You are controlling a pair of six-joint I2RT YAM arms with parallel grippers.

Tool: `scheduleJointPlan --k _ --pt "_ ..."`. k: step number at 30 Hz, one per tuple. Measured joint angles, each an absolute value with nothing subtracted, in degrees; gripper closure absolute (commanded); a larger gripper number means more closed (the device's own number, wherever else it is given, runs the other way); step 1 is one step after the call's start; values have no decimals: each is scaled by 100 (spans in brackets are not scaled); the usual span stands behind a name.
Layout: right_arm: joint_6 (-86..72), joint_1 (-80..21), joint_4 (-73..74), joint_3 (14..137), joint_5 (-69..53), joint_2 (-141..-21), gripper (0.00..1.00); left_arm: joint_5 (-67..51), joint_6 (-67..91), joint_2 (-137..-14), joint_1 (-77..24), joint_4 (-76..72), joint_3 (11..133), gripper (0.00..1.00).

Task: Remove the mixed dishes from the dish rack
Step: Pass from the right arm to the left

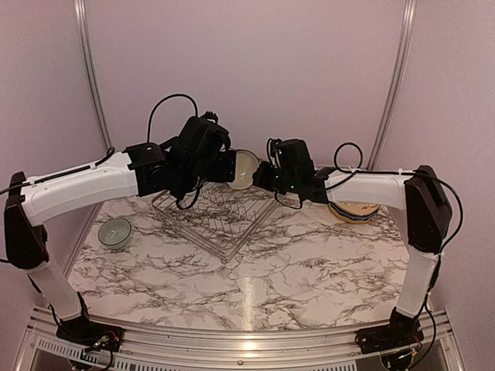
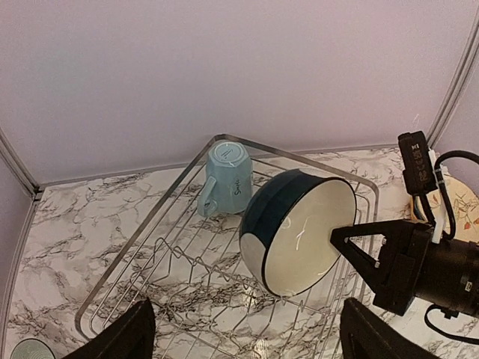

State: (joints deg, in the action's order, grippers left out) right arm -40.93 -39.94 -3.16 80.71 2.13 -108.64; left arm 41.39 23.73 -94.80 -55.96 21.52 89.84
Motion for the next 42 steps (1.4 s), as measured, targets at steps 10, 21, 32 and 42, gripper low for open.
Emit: scheduleJointPlan --k 10,21,32,42 --pt "-3852 -4263 -36 8071 1015 -10669 100 4285 2078 -10750 -5682 2825 10595 37" --pt "-3745 -4265 16 8071 1103 -10602 100 3747 2189 -11365 -5352 3472 10956 42" --pt "-3710 -4303 113 8086 1087 -10602 100 3277 2128 -11771 -4930 3673 11246 55" --pt "-3614 -4359 388 8274 1219 -10608 100 3310 2027 -12003 -4864 3686 11487 82"
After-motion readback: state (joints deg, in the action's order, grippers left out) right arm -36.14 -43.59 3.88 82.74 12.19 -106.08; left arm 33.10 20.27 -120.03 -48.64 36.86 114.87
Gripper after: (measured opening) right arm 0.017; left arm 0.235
